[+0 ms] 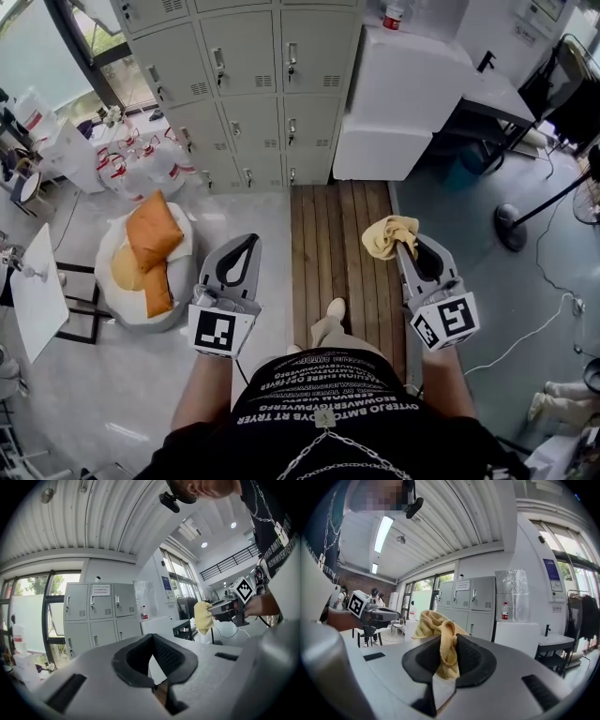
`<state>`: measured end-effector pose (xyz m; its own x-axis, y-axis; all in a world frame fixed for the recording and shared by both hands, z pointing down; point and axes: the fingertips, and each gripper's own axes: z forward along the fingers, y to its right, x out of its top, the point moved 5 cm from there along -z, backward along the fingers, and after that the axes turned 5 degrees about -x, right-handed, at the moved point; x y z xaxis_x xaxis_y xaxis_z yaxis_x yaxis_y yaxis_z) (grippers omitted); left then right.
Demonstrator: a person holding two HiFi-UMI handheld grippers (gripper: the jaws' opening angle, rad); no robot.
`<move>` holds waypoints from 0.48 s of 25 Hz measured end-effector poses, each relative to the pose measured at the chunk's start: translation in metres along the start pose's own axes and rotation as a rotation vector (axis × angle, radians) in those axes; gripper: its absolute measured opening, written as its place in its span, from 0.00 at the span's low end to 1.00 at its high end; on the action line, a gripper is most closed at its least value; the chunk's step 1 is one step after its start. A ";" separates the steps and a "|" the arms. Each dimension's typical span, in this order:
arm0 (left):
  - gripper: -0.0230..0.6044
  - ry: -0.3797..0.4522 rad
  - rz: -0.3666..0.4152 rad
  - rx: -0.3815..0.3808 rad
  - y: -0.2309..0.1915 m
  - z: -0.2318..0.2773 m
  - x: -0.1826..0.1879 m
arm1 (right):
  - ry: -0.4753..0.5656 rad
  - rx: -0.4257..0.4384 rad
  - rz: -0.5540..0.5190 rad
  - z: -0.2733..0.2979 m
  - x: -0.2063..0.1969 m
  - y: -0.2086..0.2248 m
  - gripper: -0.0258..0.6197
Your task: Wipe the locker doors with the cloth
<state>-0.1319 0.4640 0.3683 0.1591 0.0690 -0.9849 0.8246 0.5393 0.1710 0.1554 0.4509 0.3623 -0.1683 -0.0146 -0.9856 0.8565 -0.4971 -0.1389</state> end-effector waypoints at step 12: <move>0.04 -0.032 -0.020 0.004 -0.004 0.058 -0.014 | -0.016 0.064 0.015 0.044 -0.016 0.037 0.13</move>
<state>-0.1056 0.4120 0.3830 0.1595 0.0309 -0.9867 0.8297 0.5374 0.1510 0.1684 0.3943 0.3769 -0.1638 -0.0365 -0.9858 0.8263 -0.5510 -0.1168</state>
